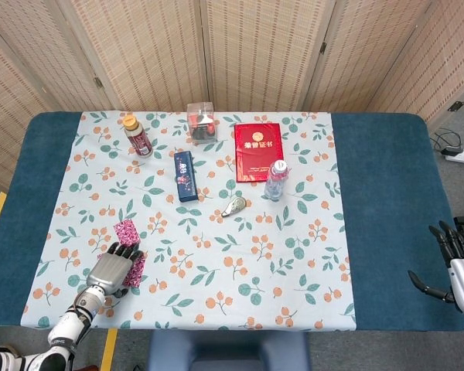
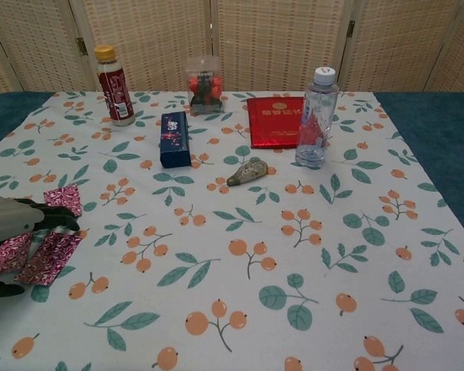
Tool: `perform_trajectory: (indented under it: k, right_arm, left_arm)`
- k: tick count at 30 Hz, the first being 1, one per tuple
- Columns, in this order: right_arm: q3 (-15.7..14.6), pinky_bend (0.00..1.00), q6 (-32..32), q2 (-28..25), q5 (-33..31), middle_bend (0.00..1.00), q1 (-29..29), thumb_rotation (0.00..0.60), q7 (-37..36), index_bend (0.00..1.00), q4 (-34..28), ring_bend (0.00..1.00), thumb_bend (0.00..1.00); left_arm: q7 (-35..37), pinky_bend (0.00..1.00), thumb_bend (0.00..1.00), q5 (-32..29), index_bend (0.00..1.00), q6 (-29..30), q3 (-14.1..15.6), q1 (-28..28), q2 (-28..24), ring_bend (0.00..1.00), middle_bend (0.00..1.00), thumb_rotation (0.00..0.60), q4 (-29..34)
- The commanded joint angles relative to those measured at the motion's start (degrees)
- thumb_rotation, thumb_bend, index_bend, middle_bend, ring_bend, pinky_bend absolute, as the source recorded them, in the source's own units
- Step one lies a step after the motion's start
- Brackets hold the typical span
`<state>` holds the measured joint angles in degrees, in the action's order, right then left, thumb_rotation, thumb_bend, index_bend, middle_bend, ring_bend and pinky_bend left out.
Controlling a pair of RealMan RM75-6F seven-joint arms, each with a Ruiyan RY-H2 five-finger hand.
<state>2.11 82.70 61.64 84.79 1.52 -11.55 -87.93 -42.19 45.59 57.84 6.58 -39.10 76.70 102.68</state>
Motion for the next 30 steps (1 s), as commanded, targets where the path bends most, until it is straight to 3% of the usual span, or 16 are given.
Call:
perform_trajectory:
  k: [1, 10, 18, 30]
  right_arm:
    - [0.0, 0.00, 0.0, 0.0, -0.1, 0.00, -0.1, 0.326, -0.1, 0.00, 0.1, 0.00, 0.33]
    - [0.0, 0.00, -0.1, 0.1, -0.3, 0.00, -0.1, 0.328, -0.5, 0.00, 0.5, 0.00, 0.33]
    - [0.1, 0.00, -0.4, 0.2, -0.4, 0.00, 0.0, 0.328, -0.9, 0.00, 0.8, 0.00, 0.33]
    - [0.3, 0.00, -0.6, 0.3, -0.1, 0.00, 0.4, 0.329, -1.4, 0.00, 1.2, 0.00, 0.33]
  left_arm:
    - [0.0, 0.00, 0.31, -0.4, 0.11, -0.1, -0.2, -0.2, 0.3, 0.00, 0.00, 0.580, -0.4]
    - [-0.3, 0.00, 0.32, -1.6, 0.13, -0.5, -0.7, -0.9, 1.5, 0.00, 0.00, 0.585, -1.3]
    - [0.1, 0.00, 0.33, -1.3, 0.25, 0.4, -0.9, -0.8, 1.9, 0.00, 0.00, 0.589, -1.4]
    - [1.5, 0.00, 0.33, 1.8, 0.25, 3.3, 0.4, 1.1, -1.0, 0.00, 0.00, 0.589, 2.7]
